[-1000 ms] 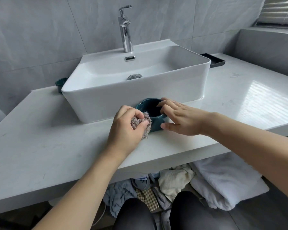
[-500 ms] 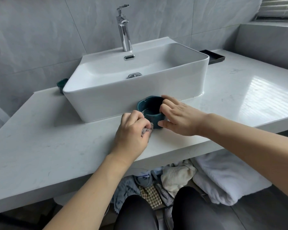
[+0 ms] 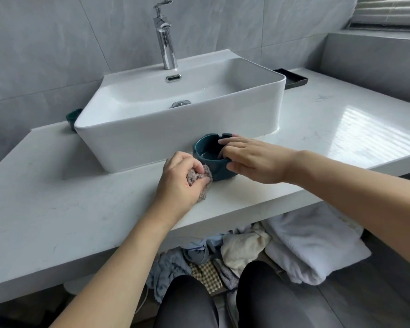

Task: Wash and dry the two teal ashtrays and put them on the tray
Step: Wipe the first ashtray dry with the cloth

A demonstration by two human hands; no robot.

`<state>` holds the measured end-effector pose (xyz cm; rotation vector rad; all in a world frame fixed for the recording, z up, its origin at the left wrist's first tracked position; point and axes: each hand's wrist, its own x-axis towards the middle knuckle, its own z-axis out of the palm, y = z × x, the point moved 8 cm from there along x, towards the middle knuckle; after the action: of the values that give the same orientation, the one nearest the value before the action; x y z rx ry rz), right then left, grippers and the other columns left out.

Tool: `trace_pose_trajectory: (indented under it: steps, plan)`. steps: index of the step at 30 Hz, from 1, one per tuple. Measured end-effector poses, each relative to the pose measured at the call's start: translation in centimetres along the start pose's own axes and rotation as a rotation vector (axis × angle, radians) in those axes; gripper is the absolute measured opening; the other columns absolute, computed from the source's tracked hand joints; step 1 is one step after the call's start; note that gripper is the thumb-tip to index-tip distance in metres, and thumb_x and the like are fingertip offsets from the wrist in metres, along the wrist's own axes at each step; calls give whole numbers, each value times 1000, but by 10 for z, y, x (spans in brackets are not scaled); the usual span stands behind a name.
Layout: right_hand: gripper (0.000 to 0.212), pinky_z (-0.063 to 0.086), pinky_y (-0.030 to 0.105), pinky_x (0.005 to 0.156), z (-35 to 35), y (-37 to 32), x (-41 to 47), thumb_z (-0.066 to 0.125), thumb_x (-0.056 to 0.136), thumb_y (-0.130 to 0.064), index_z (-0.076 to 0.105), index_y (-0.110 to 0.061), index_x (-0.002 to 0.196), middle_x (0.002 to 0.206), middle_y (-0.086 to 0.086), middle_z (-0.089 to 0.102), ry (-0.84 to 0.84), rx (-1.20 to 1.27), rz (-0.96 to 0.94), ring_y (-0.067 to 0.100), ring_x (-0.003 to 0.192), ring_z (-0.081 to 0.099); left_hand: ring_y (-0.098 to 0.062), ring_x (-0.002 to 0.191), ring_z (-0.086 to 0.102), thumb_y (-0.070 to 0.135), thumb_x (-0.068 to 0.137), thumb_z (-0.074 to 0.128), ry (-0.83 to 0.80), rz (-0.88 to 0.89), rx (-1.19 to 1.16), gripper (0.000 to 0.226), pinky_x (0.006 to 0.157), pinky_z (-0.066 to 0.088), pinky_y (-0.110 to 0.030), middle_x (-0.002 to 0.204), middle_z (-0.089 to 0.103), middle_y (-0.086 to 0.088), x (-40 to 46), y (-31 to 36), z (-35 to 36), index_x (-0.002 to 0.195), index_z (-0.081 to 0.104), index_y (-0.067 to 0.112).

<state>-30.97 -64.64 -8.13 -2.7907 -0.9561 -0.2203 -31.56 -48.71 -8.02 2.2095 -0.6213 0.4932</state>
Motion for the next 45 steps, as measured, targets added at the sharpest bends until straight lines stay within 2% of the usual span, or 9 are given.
trace_pose_trajectory:
  steps: [3,7,13,17,21,25,30,36,45]
  plan:
    - [41,25,44,112,-3,-2,2,35,96,-31,55,4,94,102,18,63,18,14,2,39,116,52,-22,101,55,8,72,83,-26,-18,35,23,85,38,-22,95,54,6,2,-1,4,76,62,15]
    - [36,29,47,109,1,-2,5,39,93,-29,54,3,91,92,17,62,26,21,25,38,97,53,-21,103,52,9,72,83,-50,-19,76,20,86,36,-21,97,55,6,3,0,7,77,64,14]
    - [35,35,32,108,-23,15,-11,49,96,-23,50,-10,128,141,6,50,146,277,118,23,127,47,-11,95,55,10,77,81,-74,-63,-93,19,86,38,-15,96,56,4,5,-5,1,78,63,16]
    - [23,18,15,112,-12,25,-15,47,100,-4,59,-2,119,146,11,48,107,228,119,25,145,30,4,86,52,9,79,79,58,-107,-188,20,78,35,-7,94,58,0,11,-1,-9,82,62,19]
    - [22,14,13,112,-7,30,-9,44,101,-4,58,-3,117,141,9,52,100,231,125,23,149,22,-12,90,56,11,75,80,129,-56,-105,19,83,38,-14,93,56,3,11,7,-2,78,63,18]
    - [23,7,-1,104,-7,29,-5,44,100,-4,59,0,117,130,10,60,93,208,95,24,147,23,-22,93,52,11,69,85,59,19,51,18,83,34,-15,92,54,8,4,12,13,75,69,15]
    - [18,14,13,112,-8,28,-4,44,101,-6,59,-1,108,119,10,62,54,185,111,25,146,24,-23,94,50,15,70,86,33,64,127,17,80,34,-19,91,51,12,4,19,14,77,70,15]
    - [18,16,38,122,-6,16,2,42,99,-12,58,-6,99,100,-3,54,11,154,41,28,141,33,-26,92,54,14,71,85,206,48,106,17,82,35,-19,92,54,5,0,25,3,77,69,13]
    - [27,14,43,122,-5,11,7,35,96,-20,54,-4,84,83,-3,47,58,108,5,25,112,50,-25,87,45,14,71,81,120,205,292,7,69,50,-39,82,55,0,-4,35,25,74,76,17]
